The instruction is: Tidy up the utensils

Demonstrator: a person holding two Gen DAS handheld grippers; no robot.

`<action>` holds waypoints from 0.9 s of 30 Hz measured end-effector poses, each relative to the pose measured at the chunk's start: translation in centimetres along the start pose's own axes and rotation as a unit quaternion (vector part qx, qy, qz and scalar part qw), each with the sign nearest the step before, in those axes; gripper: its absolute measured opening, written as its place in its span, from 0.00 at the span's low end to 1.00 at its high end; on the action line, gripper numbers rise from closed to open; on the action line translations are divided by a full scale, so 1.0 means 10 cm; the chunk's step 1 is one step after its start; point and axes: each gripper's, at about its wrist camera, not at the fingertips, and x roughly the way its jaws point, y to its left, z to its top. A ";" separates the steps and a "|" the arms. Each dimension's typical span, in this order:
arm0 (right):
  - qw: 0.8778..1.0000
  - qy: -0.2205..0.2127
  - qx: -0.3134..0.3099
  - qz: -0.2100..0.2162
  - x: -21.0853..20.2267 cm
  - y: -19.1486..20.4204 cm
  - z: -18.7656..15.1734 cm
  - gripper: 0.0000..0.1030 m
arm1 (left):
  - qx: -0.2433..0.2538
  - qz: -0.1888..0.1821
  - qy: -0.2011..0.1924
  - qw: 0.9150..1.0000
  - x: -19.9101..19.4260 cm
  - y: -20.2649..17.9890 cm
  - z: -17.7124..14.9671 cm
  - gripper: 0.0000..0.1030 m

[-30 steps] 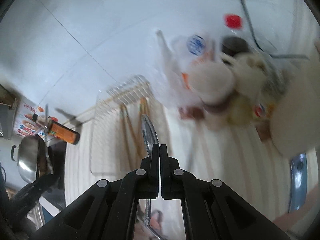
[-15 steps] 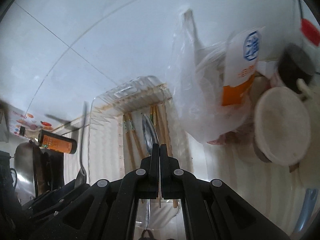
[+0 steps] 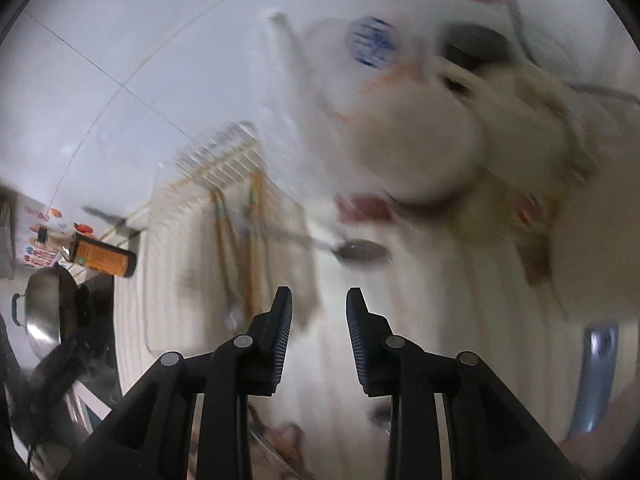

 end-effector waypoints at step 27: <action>0.946 -0.024 -0.277 -0.169 1.40 0.02 -0.01 0.10 | -0.001 0.205 0.070 0.976 1.01 0.08 -0.38 1.00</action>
